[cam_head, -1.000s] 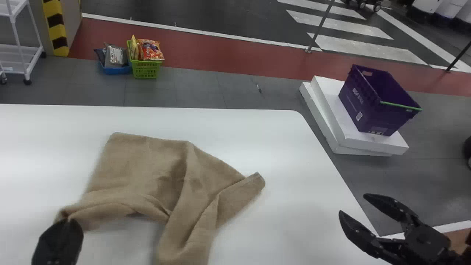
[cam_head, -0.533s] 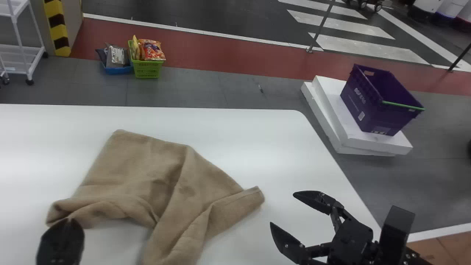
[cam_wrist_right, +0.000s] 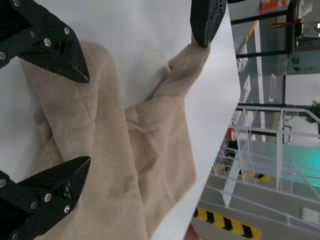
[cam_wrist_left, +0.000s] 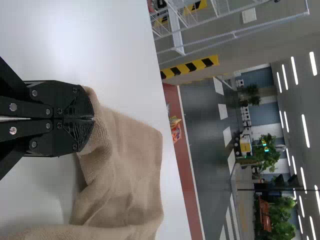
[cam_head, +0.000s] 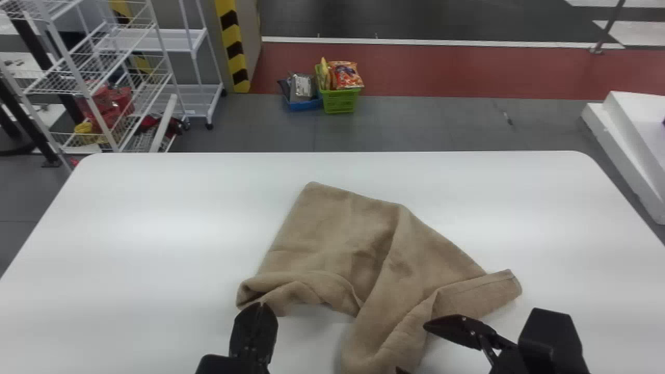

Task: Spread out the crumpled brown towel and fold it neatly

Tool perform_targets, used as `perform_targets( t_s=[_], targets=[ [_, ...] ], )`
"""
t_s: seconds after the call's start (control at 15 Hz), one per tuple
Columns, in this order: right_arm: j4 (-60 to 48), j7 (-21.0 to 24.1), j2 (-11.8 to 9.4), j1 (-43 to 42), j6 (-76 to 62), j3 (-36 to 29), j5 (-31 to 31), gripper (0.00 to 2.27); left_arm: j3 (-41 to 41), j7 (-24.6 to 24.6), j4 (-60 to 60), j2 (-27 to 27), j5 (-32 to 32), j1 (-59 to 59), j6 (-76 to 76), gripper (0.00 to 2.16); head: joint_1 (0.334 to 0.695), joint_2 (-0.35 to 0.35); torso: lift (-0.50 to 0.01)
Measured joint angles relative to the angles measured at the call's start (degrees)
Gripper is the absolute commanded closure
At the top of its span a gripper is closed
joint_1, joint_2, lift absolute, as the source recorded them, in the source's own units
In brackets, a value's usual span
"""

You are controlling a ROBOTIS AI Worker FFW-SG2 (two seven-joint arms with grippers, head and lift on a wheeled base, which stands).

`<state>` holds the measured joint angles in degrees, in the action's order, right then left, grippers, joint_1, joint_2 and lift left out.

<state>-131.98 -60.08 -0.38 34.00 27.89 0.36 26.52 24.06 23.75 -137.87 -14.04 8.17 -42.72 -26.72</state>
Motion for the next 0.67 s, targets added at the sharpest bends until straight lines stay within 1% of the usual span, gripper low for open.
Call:
perform_targets(
  t_s=[0.13, 0.33, 0.47, 0.53, 0.67],
  targets=[
    [-4.5, -5.0, -0.5, -1.6, 13.3, 0.9, 1.0, 0.38, 0.1, -0.1, -0.1, 0.0, 0.1, 0.3, -0.9, 1.47, 0.695, 0.056, -0.126],
    [-9.4, -11.0, -1.2, -5.2, 31.0, 2.3, 3.5, 0.38, 0.5, -0.1, -0.3, 0.0, 0.2, 0.7, -1.7, 1.47, 0.695, 0.046, -0.126],
    [-10.8, -14.8, -1.3, -9.0, 42.5, 3.9, 7.4, 0.42, 0.9, 0.0, -0.3, 0.0, 0.5, 0.9, -2.3, 1.47, 0.695, 0.041, -0.126],
    [-10.8, -15.4, -1.5, -10.6, 46.1, 4.8, 9.7, 0.41, 1.1, 0.0, -0.3, 0.0, 0.6, 0.9, -2.5, 1.47, 0.695, 0.035, -0.126],
    [-10.4, -14.7, -2.0, -12.0, 48.7, 7.4, 14.4, 0.42, 1.4, 0.1, -0.2, -0.1, 0.7, 0.9, -2.7, 1.47, 0.695, 0.015, -0.126]
  ],
)
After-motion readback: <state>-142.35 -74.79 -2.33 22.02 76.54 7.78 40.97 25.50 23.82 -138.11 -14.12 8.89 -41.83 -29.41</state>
